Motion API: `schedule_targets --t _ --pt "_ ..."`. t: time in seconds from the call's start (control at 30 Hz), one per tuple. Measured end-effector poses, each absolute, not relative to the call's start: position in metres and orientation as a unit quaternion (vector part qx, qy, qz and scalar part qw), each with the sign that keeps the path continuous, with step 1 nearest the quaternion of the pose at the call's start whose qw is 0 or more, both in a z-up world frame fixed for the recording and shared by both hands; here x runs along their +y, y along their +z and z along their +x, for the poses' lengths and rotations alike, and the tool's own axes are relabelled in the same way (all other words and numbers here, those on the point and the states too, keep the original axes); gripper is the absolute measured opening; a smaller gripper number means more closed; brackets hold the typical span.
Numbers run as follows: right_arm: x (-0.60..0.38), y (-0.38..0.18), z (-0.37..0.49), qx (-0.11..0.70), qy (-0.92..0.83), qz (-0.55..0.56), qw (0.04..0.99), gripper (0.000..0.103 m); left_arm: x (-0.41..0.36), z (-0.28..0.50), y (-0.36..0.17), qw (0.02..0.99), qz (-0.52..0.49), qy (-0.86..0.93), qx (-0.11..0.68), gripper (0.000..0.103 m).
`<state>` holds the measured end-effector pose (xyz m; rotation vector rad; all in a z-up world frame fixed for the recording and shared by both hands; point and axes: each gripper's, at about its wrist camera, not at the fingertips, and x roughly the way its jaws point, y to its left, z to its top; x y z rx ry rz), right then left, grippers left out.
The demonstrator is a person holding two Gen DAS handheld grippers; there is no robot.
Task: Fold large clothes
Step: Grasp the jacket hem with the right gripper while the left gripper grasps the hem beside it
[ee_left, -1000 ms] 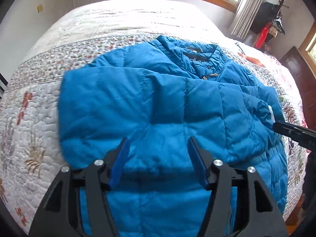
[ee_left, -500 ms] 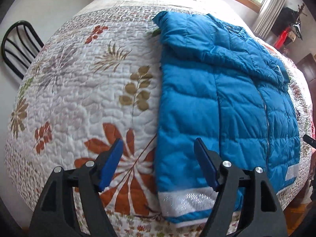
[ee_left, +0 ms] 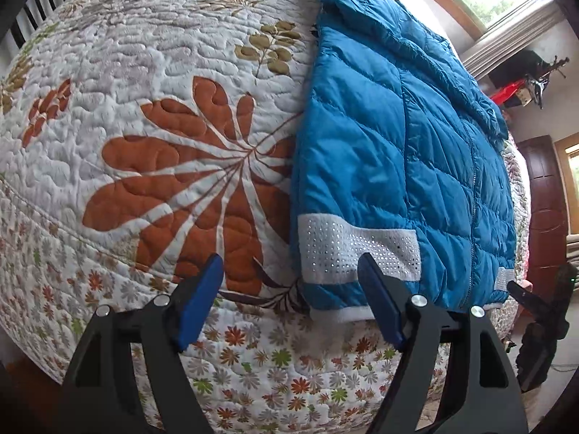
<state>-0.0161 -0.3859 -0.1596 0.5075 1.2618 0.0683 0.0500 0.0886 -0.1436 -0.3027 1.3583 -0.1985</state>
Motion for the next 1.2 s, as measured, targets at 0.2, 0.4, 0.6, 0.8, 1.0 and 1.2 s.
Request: schedule_targets --t 0.2,0.4,0.6,0.8,1.0,1.2 --pt "-0.385 -0.177 -0.021 0.584 0.034 0.259 0.769 0.058 0.082 0.049 -0.155 0.753 -0.173 -0.115 0.625 0.076" --pt "-0.385 -0.178 -0.026 0.571 0.05 0.276 0.772 0.042 0.064 0.048 -0.157 0.734 -0.202 -0.157 0.629 0.065" --pt "-0.388 -0.183 -0.031 0.556 0.057 0.298 0.774 0.044 0.056 0.05 -0.161 0.736 -0.207 -0.136 0.63 0.034" --pt "-0.38 -0.171 -0.032 0.544 0.059 0.276 0.79 0.017 0.07 0.041 -0.149 0.745 -0.227 -0.145 0.611 0.012" --pt "-0.384 -0.161 -0.045 0.523 0.08 0.296 0.795 0.012 0.076 0.029 -0.129 0.767 -0.209 -0.157 0.586 0.01" --pt "-0.383 -0.158 -0.074 0.521 0.109 0.304 0.79 0.012 0.088 0.002 -0.117 0.771 -0.182 -0.17 0.586 0.01"
